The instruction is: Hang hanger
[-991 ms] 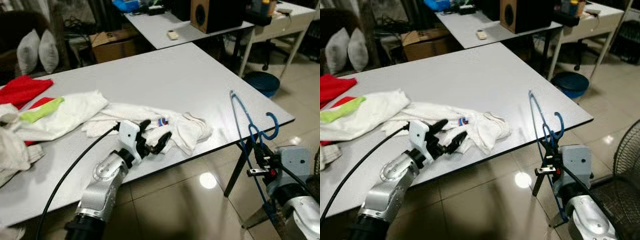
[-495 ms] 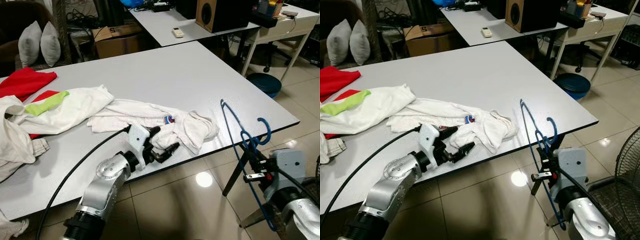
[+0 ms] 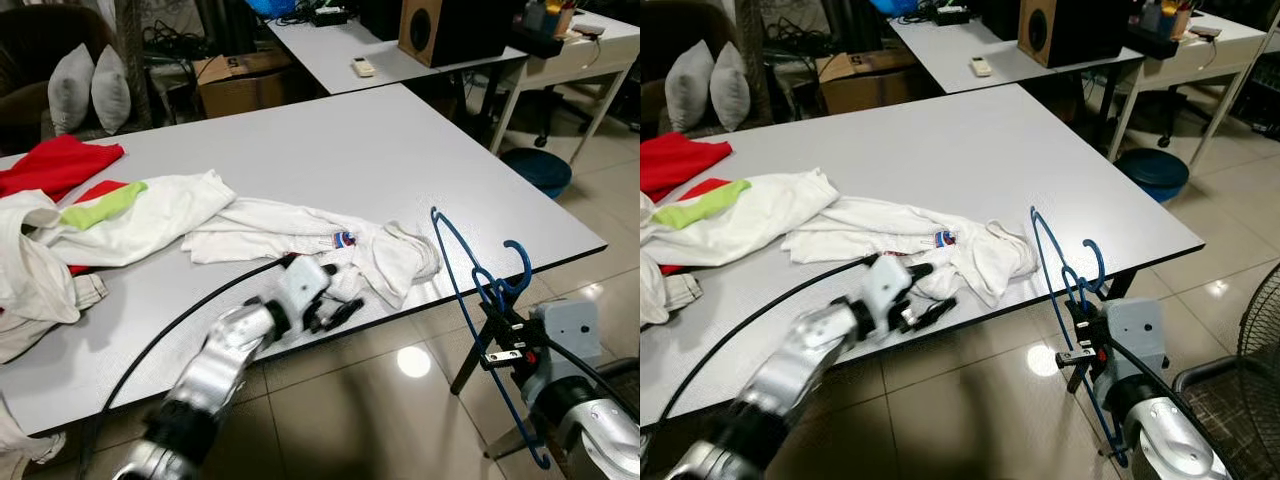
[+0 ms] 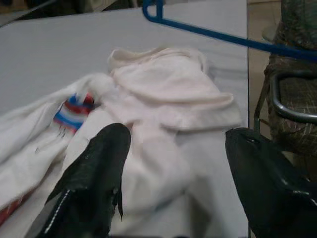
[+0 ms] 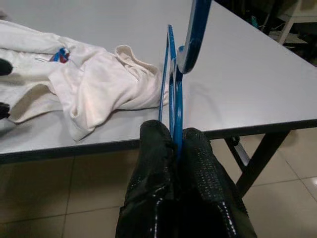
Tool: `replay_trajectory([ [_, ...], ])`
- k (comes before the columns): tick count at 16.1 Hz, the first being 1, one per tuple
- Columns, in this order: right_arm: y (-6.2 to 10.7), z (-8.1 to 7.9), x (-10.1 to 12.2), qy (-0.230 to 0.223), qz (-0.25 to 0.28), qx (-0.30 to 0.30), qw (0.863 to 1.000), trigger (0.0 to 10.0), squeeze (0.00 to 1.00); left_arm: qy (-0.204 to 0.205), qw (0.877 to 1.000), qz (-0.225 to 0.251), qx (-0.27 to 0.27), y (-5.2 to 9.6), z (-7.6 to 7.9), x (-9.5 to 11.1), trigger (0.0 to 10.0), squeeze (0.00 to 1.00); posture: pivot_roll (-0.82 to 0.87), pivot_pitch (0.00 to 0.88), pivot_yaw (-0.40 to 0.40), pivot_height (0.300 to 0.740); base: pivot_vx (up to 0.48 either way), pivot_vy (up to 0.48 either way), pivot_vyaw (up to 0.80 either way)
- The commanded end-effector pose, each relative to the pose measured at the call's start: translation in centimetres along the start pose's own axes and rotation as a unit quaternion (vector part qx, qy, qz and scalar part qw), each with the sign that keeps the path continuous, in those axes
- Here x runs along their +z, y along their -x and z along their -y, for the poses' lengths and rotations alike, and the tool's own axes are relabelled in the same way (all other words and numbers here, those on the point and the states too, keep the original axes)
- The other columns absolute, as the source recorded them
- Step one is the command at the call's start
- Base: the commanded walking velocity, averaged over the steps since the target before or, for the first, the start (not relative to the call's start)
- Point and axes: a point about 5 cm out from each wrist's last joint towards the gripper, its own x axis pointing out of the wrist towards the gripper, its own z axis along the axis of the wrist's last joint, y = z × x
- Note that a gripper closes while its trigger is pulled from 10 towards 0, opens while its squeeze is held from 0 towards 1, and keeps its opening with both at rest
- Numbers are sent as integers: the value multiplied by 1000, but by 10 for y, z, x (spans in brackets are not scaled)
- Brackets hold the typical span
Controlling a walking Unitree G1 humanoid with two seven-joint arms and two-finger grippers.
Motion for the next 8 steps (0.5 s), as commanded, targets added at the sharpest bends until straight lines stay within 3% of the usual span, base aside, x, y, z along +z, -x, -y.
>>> replay_trajectory([
  [1,1,0,3,-3,4,-2,1000,10000,0,-13,1000,-7,1,-2,-3,-1,1686,0,-351,0,81,740,0,0,0],
  [2,1,0,3,-3,3,-3,1000,10000,0,-23,1000,-19,-8,-5,-3,-4,0,0,-354,0,83,740,0,0,0],
  [8,1,-1,3,-1,0,-1,1000,10000,0,-86,994,-67,-11,-1,-6,-19,0,0,-352,0,82,740,0,0,0],
])
